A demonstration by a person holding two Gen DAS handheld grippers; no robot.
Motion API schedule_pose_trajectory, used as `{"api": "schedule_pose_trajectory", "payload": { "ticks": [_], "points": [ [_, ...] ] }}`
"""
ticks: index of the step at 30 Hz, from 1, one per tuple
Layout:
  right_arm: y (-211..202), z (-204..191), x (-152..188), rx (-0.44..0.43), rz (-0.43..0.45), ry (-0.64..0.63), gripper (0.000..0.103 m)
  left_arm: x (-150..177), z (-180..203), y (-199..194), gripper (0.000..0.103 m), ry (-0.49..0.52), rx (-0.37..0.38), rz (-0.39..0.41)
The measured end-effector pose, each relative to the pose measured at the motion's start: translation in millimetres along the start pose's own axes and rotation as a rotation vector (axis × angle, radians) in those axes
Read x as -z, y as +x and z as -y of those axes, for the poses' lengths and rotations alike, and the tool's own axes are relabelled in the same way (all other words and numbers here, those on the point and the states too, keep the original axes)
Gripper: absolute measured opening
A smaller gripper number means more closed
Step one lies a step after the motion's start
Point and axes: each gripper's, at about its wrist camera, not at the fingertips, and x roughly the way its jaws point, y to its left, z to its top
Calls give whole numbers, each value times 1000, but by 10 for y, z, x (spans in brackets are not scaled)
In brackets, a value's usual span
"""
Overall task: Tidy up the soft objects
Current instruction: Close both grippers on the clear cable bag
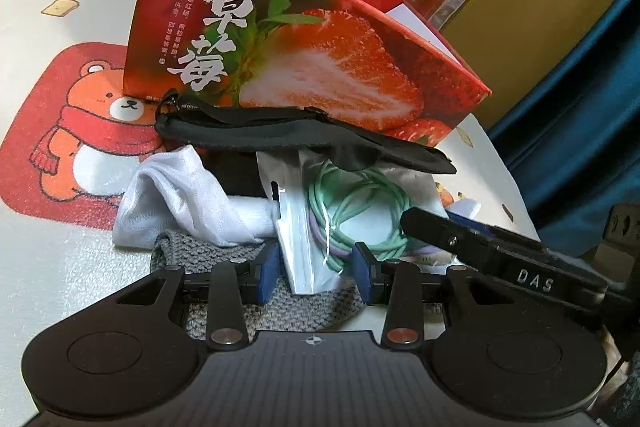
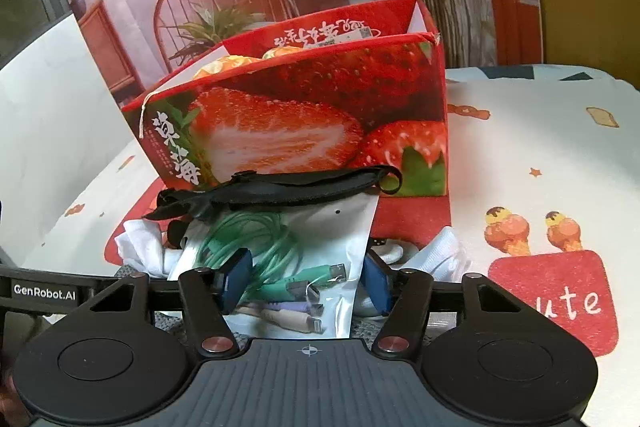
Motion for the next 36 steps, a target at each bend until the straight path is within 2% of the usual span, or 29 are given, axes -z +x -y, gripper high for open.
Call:
{"api": "schedule_pose_trajectory", "payload": {
  "ticks": [7,19,28,36],
  "points": [
    [26,2,7,1,-7,19,55,-75,-56,55,43,-44,28,-14],
    [-146,-146,-29,-39,5,-6,45,-39,103,-156,41,21,47,5],
    [-248,-231,68,-56,-18,-35,40,106,20,-273,28,-19,23,-12],
    [-327,-259,118,-57,-18,-43,40,131,67,-298,28,-5,21,-17]
  ]
}}
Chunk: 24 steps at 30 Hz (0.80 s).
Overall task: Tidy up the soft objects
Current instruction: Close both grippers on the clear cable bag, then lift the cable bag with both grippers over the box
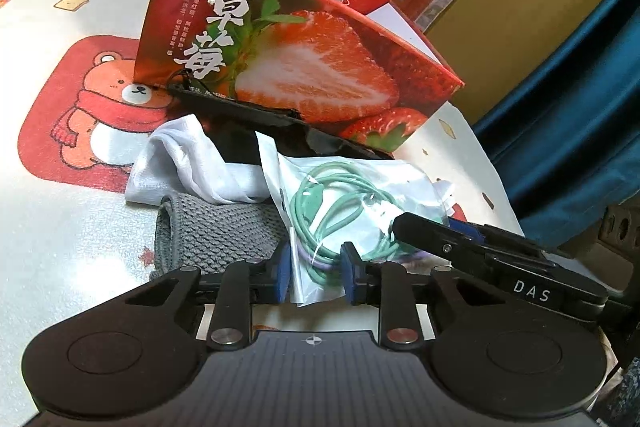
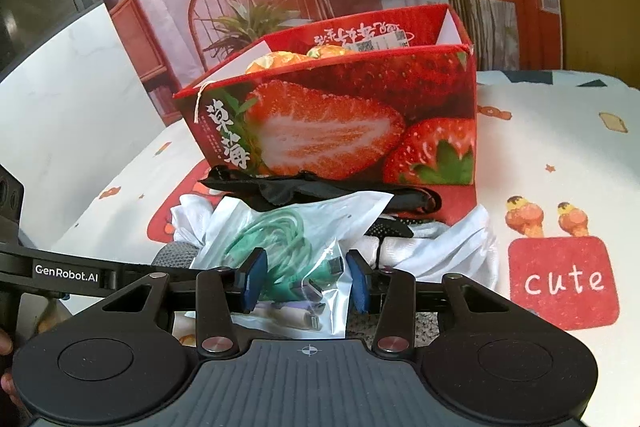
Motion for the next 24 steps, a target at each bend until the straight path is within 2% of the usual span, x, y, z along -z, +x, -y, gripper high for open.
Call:
{"api": "schedule_pose_trajectory", "payload": {
  "ticks": [8,13,17,24],
  "points": [
    [72,2,84,12,-66,-16,40,72,-102,133,28,-40,-8,-59],
    [95,-34,96,23,-82,-40,40,71,-101,158,28,-39,-10,-67],
    [74,-51,89,24,-76,-51,40,59,-82,119,28,-38,-2,-51],
    [-77,-133,-63,4,7,-100,40,-45,-47,-122,28,-30,32,43]
  ]
}}
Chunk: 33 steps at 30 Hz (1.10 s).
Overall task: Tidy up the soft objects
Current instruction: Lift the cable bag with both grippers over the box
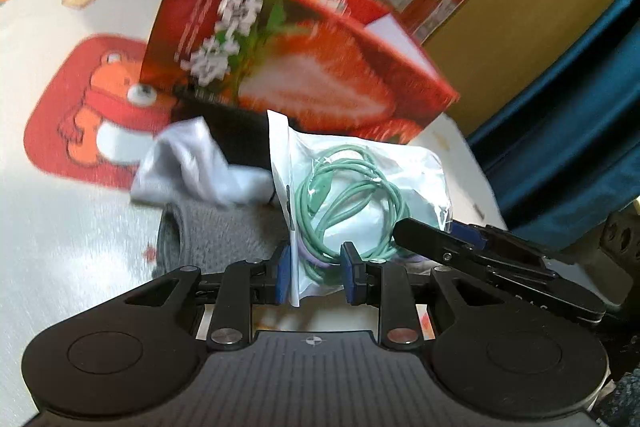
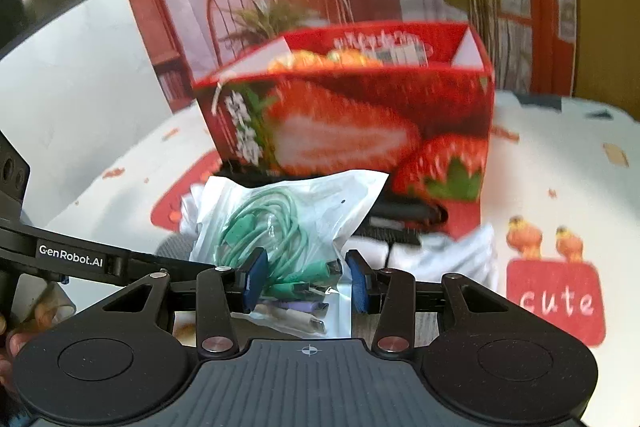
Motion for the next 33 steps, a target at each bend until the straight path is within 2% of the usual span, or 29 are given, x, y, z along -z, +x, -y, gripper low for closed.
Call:
{"api": "schedule_pose_trajectory", "payload": {
  "ticks": [9,19,27,33],
  "points": [
    [-178,-13,-428,-32,110,-23,40,-374,232,-314,28,81,16,120],
    [-96,36,-1083,-25,178,-30,40,-937,502,-346,28,176,-13,196],
    [178,172,-1532,-3,197,-52,40,-1393,493,-89,28,163,-26,202],
    [504,339,-1684,17,180,-43,40,-1637,427,214,28,143,-57,171]
  ]
}}
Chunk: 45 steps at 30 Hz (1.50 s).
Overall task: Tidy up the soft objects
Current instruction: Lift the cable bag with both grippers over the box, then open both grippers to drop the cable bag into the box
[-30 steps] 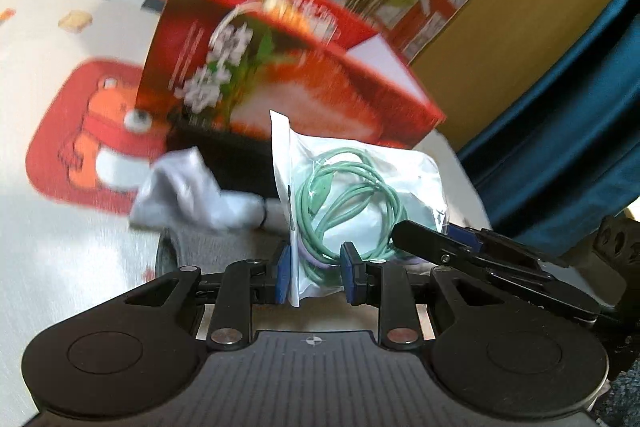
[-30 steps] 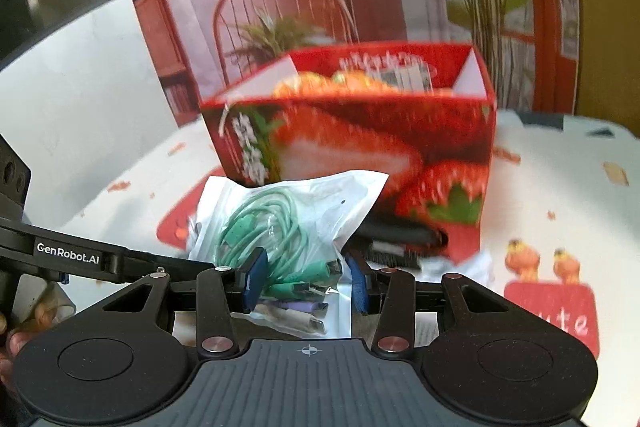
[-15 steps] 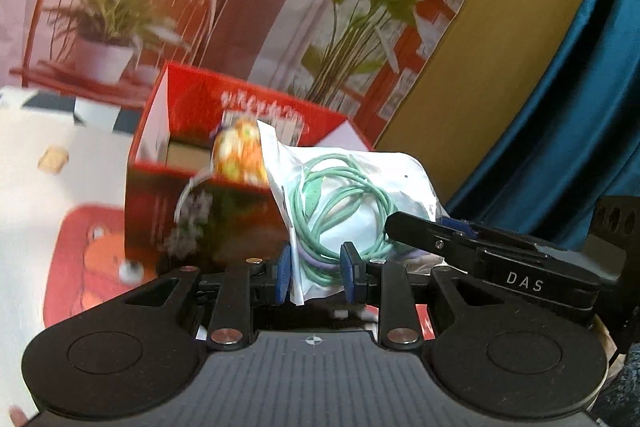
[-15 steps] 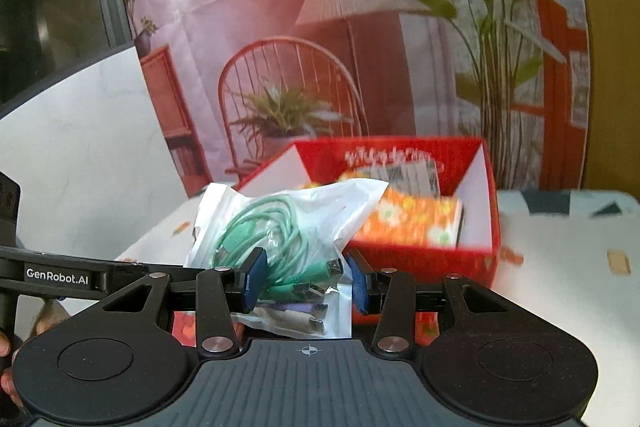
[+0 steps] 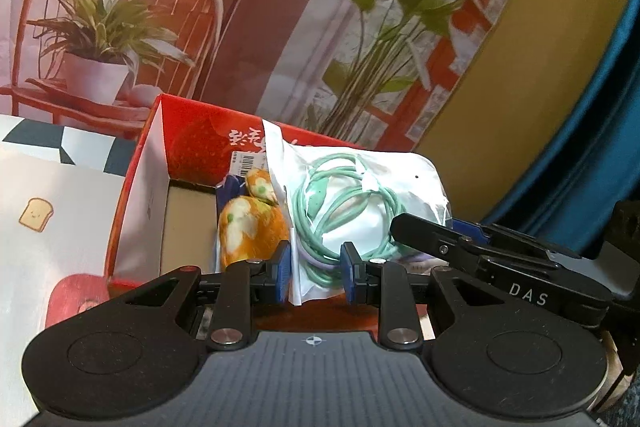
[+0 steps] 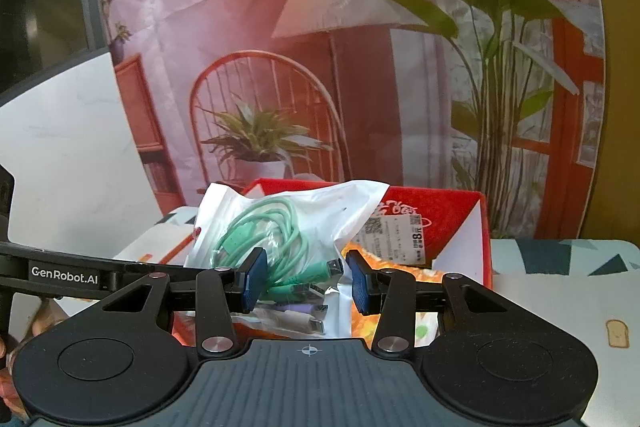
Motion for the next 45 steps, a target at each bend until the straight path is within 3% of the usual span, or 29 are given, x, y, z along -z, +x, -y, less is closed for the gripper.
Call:
{"api": "schedule_pose_trajectory", "payload": {
  "ticks": [12,16,20,25,29,34,37,45],
  "points": [
    [504,292,120,33,-80,68,41,-46,-97,489,28,19,-64,-95],
    [542,311,189,68,-100,62,51,-12,-106,546,30,37,-82,-104],
    [507,286,214,122,-102,17,55,-11,-142,496,42,28,-80,-85],
    [394,266,219,160,-81,-5,75,-28,-127,328,53,30,-92,-47],
    [267,224,210,171,-64,-14,80,-19,-97,164,60,36,-102,-23],
    [101,163,216,183,-49,-25,102,45,-10,-54,79,60,-124,2],
    [-17,139,239,171,-45,-11,102,122,51,-204,94,81,-150,21],
    [-328,79,460,198,-42,33,103,476,96,-517,98,136,-183,24]
  ]
}}
